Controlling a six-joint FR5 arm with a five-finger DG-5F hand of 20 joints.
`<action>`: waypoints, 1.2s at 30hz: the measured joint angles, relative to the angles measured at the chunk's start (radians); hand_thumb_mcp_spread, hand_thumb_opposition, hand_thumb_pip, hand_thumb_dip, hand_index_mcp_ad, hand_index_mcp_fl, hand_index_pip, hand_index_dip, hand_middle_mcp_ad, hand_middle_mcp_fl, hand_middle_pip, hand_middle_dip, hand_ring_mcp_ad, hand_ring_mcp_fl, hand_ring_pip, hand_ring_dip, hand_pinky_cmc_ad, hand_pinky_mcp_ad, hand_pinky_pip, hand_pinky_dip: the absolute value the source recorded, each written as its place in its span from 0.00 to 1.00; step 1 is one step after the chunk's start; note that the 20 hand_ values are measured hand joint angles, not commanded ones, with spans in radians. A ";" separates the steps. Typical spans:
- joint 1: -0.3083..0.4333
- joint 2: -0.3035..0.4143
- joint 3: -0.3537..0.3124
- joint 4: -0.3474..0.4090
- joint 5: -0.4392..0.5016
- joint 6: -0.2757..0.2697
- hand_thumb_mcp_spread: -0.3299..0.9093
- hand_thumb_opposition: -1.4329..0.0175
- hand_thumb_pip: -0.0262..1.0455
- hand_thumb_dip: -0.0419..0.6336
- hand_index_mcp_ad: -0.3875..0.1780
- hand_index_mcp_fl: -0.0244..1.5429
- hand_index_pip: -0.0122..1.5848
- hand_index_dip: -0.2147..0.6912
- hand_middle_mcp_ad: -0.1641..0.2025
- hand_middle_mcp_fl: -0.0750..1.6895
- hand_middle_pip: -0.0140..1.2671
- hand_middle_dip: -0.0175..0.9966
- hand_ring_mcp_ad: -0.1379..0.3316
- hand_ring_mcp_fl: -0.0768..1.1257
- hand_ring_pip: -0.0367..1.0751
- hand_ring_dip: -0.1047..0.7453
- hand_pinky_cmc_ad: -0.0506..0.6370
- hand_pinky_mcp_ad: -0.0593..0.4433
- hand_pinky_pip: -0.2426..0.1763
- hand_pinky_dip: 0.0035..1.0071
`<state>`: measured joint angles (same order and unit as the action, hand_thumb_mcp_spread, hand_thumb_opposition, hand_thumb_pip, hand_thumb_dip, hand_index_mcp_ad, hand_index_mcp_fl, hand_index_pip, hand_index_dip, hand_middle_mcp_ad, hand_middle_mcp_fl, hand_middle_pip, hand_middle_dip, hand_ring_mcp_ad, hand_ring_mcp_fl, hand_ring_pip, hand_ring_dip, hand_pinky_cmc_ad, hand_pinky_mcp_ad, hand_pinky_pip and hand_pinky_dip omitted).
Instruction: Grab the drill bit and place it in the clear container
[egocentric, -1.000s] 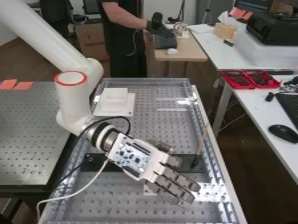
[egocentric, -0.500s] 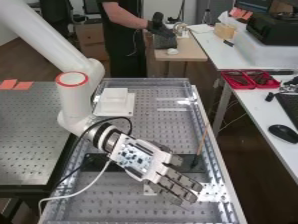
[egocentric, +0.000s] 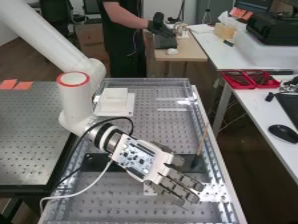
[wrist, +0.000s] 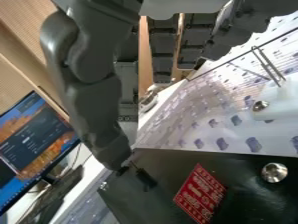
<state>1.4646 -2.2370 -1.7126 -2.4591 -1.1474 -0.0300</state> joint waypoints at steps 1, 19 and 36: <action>0.000 0.000 0.001 -0.002 0.000 -0.001 0.80 0.32 0.47 0.43 0.55 0.45 0.71 0.67 0.68 0.17 0.10 0.24 0.43 0.15 0.12 0.16 0.48 0.21 0.36 0.14; -0.001 0.003 -0.004 -0.003 0.006 -0.006 0.77 0.35 0.48 0.44 0.51 0.43 0.63 0.67 0.68 0.16 0.09 0.24 0.43 0.15 0.12 0.16 0.50 0.20 0.37 0.14; 0.006 0.005 -0.003 -0.004 0.001 -0.003 0.77 0.33 0.48 0.44 0.51 0.47 0.68 0.67 0.68 0.17 0.10 0.24 0.44 0.14 0.11 0.17 0.50 0.20 0.37 0.14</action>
<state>1.4708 -2.2321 -1.7157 -2.4632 -1.1467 -0.0326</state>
